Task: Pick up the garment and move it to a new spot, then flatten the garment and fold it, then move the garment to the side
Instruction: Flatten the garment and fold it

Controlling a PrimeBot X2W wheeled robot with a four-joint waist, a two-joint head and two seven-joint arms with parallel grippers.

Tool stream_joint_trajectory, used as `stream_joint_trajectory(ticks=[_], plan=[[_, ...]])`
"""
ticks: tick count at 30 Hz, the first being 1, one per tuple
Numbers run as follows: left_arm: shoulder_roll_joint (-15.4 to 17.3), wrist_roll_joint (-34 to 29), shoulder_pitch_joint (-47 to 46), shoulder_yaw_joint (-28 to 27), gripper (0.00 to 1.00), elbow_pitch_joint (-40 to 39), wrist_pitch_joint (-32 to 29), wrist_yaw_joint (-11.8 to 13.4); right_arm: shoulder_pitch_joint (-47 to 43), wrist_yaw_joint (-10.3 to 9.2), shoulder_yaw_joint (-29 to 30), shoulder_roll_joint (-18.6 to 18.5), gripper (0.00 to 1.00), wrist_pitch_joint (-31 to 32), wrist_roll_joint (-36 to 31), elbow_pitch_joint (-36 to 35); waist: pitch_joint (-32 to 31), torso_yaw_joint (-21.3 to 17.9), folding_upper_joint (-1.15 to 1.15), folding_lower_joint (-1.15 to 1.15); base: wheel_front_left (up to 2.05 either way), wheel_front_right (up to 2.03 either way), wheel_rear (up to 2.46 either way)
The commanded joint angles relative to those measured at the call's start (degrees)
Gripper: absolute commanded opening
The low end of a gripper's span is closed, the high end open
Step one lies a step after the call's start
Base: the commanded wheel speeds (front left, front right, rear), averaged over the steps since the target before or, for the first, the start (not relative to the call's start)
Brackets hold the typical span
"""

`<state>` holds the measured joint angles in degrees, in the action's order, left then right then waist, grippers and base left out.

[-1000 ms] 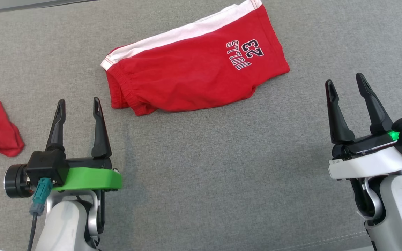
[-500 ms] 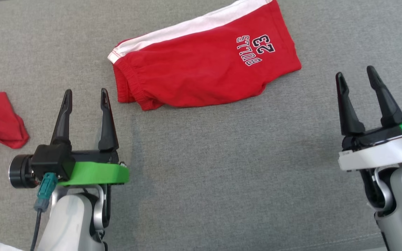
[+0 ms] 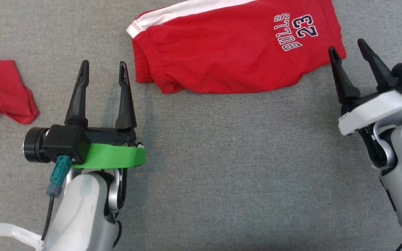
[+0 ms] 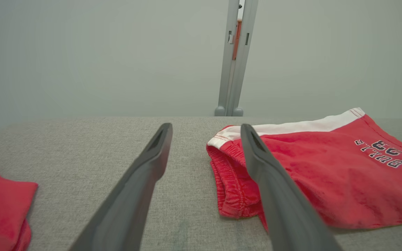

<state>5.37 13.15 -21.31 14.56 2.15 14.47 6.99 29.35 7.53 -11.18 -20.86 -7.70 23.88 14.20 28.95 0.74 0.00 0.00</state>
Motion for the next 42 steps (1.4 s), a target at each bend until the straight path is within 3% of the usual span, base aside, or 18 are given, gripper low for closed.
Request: stream_joint_trajectory(ticks=[1,7,13,14,15,16,22,27,35,42], plan=[[-0.1,-0.1,-1.1,0.1,1.0,0.2,0.3,-0.3,2.2,-0.08,-0.9,-0.5,1.0,0.6,0.6,2.1,1.9,1.8,0.0,0.0,0.0,0.0,0.0],[-0.7,-0.3,-2.4,1.1,1.0,1.4,0.7,-0.7,9.3,-0.08,-4.2,-1.8,1.0,1.9,2.6,12.3,2.2,3.1,0.0,0.0,0.0,0.0,0.0],[-1.2,-0.2,-2.9,1.4,1.0,2.2,0.7,-0.8,13.1,-0.08,-7.2,-0.6,1.0,4.4,5.2,20.5,1.9,3.5,0.0,0.0,0.0,0.0,0.0],[-1.2,-0.2,-2.9,1.4,1.0,2.2,0.8,-0.8,13.3,-0.06,-8.1,-0.3,0.82,4.9,6.0,21.2,1.8,3.5,0.0,0.0,0.0,0.0,0.0],[-1.3,-0.3,-2.8,1.3,1.0,2.2,0.8,-0.7,13.6,-0.03,-9.0,-0.1,0.35,5.4,6.9,21.8,1.7,3.5,0.0,0.0,0.0,0.0,0.0],[-1.3,-0.3,-2.8,1.2,1.0,2.1,0.8,-0.7,13.8,-0.03,-9.6,0.0,0.0,5.4,7.5,22.2,1.6,3.4,0.0,0.0,0.0,0.0,0.0],[-1.4,-0.9,-1.2,0.8,1.0,2.1,0.7,-0.7,12.2,-0.05,-11.2,-0.4,0.0,-0.5,10.6,21.9,-0.2,2.7,0.0,0.0,0.0,0.0,0.0],[-0.7,-0.9,1.0,0.0,1.0,2.4,0.7,-0.8,4.7,-0.07,-9.0,0.0,0.0,-5.8,13.1,17.8,-3.2,1.1,0.0,0.0,0.0,0.0,0.0],[-0.6,-0.5,3.4,0.4,1.0,2.6,0.7,-0.9,-6.5,-0.08,-1.8,-1.0,0.0,-6.9,12.5,10.6,-5.7,0.3,0.0,0.0,0.0,0.0,0.0],[-0.7,-0.3,3.9,1.1,1.0,2.9,0.7,-1.0,-9.0,-0.08,1.9,-1.2,0.0,-4.1,10.5,8.2,-6.8,0.7,0.0,0.0,0.0,0.0,0.0]])
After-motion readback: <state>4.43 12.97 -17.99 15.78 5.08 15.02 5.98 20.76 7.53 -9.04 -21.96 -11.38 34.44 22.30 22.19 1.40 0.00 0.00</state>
